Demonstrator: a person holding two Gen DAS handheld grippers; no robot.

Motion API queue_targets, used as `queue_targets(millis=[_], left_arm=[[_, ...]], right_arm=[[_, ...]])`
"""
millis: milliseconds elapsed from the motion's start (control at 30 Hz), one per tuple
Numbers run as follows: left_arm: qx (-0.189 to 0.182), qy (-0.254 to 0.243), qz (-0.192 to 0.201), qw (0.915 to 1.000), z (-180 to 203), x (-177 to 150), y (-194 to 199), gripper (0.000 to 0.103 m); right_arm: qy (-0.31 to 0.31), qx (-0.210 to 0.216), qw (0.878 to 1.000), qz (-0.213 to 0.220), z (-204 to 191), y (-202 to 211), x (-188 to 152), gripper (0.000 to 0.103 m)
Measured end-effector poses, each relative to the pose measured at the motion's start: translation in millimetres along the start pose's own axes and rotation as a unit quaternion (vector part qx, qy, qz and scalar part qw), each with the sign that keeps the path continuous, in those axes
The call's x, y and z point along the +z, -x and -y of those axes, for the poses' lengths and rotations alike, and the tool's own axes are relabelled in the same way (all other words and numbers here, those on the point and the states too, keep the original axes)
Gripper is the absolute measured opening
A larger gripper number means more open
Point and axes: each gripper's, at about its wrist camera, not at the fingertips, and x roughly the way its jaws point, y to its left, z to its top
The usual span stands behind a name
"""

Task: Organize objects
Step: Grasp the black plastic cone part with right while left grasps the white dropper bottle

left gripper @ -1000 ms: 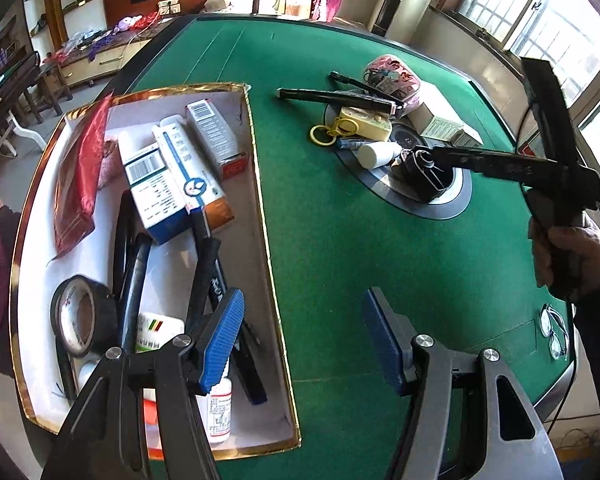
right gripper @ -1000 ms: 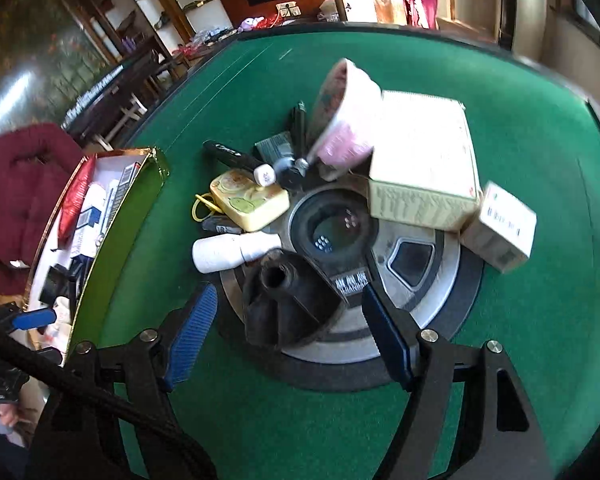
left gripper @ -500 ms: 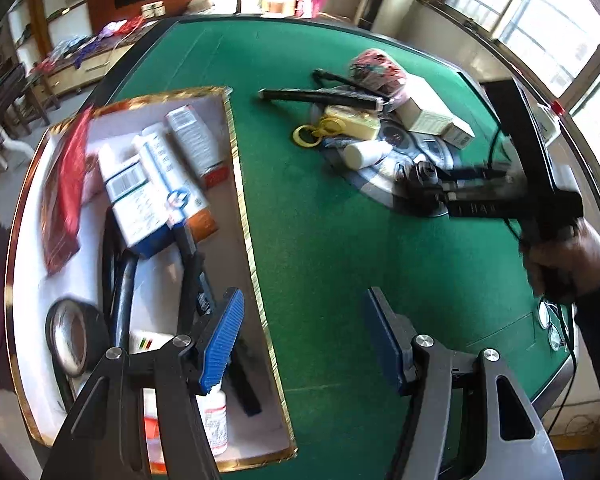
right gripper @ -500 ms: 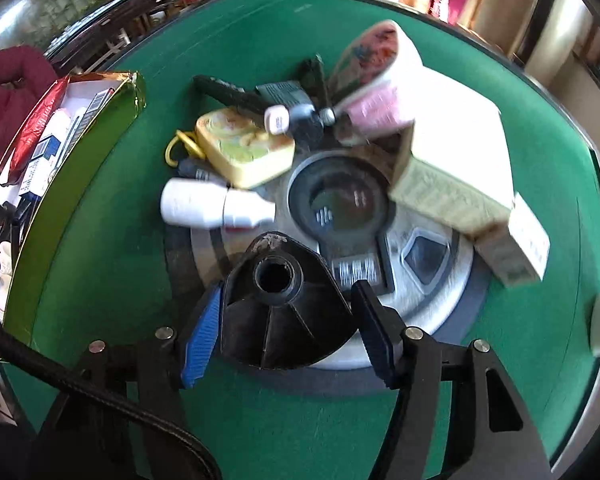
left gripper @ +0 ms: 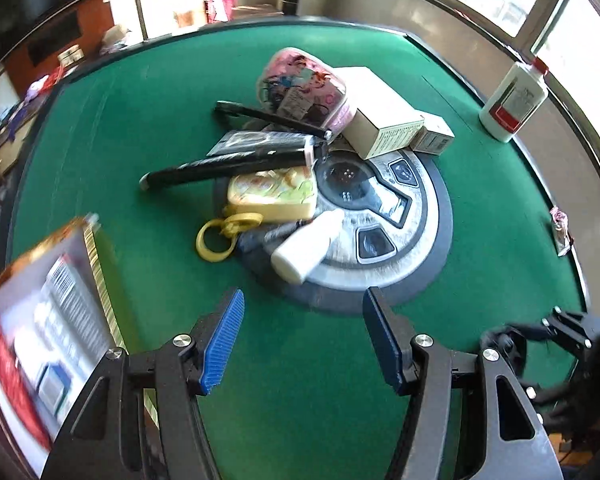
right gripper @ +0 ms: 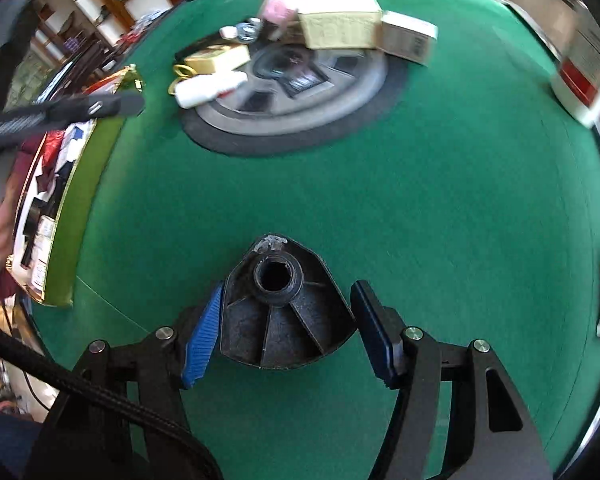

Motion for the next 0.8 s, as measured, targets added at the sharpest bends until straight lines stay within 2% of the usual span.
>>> queue_targets(millis=[67, 133, 300, 533, 600, 800], left_arm=[[0.007, -0.016, -0.011, 0.9998, 4, 7, -11, 0.052], [0.016, -0.034, -0.015, 0.9992, 10, 12, -20, 0.041], [0.036, -0.06, -0.034, 0.997, 17, 21, -37, 0.025], [0.036, -0.092, -0.047, 0.994, 35, 23, -50, 0.023], [0.048, -0.1, -0.038, 0.9931, 43, 24, -53, 0.023], [0.044, -0.034, -0.032, 0.9979, 37, 33, -53, 0.022]], right_arm=[[0.0, -0.003, 1.0, 0.004, 4, 5, -7, 0.063], [-0.001, -0.005, 1.0, 0.006, 1, 5, -10, 0.063], [0.005, -0.015, 1.0, 0.007, -4, 2, -14, 0.065], [0.013, -0.026, 0.999, 0.015, -13, -4, -13, 0.067], [0.018, -0.033, 0.999, 0.013, -16, -5, -12, 0.069], [0.032, -0.058, 0.998, 0.014, -23, -8, -14, 0.072]])
